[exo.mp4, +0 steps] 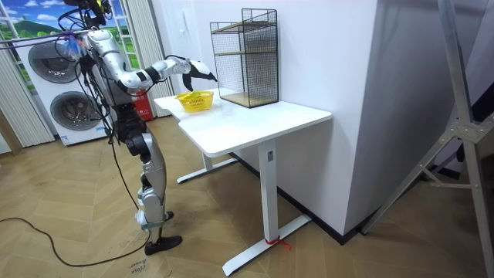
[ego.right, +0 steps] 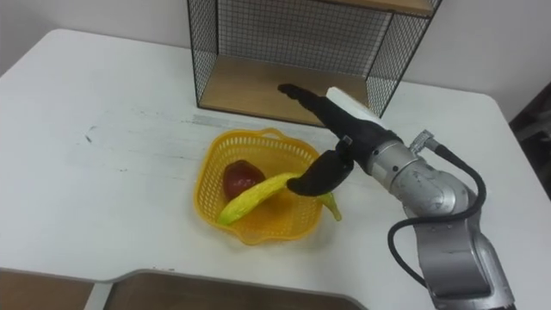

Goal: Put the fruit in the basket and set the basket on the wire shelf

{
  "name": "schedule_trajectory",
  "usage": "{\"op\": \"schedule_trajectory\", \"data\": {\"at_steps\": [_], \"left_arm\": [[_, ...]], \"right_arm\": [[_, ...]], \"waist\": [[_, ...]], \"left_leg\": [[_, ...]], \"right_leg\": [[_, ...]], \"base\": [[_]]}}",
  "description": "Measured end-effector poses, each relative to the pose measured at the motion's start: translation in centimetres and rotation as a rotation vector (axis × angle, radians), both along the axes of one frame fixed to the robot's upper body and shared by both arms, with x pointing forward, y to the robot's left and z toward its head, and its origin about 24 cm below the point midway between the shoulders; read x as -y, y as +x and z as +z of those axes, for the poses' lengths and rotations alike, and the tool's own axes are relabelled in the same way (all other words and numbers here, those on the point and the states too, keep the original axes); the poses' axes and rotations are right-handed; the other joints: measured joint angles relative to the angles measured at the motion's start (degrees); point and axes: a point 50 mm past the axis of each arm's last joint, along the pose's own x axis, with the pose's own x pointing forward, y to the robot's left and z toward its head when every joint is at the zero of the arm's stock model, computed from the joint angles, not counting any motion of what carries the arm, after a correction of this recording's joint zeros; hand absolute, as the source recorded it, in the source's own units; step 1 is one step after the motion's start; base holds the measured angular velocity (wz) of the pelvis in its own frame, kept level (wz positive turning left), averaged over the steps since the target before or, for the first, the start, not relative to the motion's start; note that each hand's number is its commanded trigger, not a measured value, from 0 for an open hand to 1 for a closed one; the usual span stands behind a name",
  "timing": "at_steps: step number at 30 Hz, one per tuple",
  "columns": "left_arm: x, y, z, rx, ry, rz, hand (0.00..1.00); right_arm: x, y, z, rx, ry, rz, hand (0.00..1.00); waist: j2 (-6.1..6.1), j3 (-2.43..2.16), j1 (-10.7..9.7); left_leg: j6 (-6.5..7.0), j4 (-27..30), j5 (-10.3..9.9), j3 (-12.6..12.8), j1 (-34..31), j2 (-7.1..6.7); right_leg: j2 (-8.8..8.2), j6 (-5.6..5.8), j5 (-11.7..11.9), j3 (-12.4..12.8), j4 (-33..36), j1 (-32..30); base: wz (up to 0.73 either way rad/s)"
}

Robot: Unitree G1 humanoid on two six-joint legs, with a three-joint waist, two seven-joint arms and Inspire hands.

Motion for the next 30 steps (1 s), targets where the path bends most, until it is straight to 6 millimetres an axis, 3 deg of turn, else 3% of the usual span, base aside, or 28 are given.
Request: {"op": "schedule_trajectory", "data": {"at_steps": [3,20,27,30], "left_arm": [[-0.2,0.1,0.1,0.007,0.017,0.001,0.00],[-0.4,-0.2,0.1,-0.001,0.037,0.009,0.00],[-0.6,-1.1,0.1,0.038,0.017,0.142,0.00],[-0.5,-2.0,0.0,0.048,0.028,0.209,0.00]], "right_arm": [[0.0,0.0,0.1,0.001,0.017,0.005,0.00],[0.0,-0.1,0.6,-0.011,0.213,0.035,0.00],[2.2,-0.1,1.8,0.068,0.397,-0.074,0.00],[3.9,-0.6,1.8,0.104,0.504,-0.152,0.00]], "waist": [[-0.17,-0.11,-0.35],[-0.88,0.23,-1.28],[-0.16,0.70,-1.67],[1.08,0.78,-2.14]], "left_leg": [[0.00,0.09,0.00,0.02,0.12,-0.02],[0.00,-0.39,0.00,0.58,0.61,0.08],[0.01,0.22,-0.04,0.11,0.56,0.08],[0.14,0.67,-0.43,0.08,0.46,0.16]], "right_leg": [[-0.03,0.00,0.00,-0.16,-0.07,0.02],[0.08,-0.03,0.03,0.78,-0.13,0.16],[0.03,0.00,0.04,-0.19,-0.30,0.67],[0.02,0.03,0.06,-0.32,-0.35,1.06]], "base": [[0.00],[-0.01],[0.05],[0.04]]}}
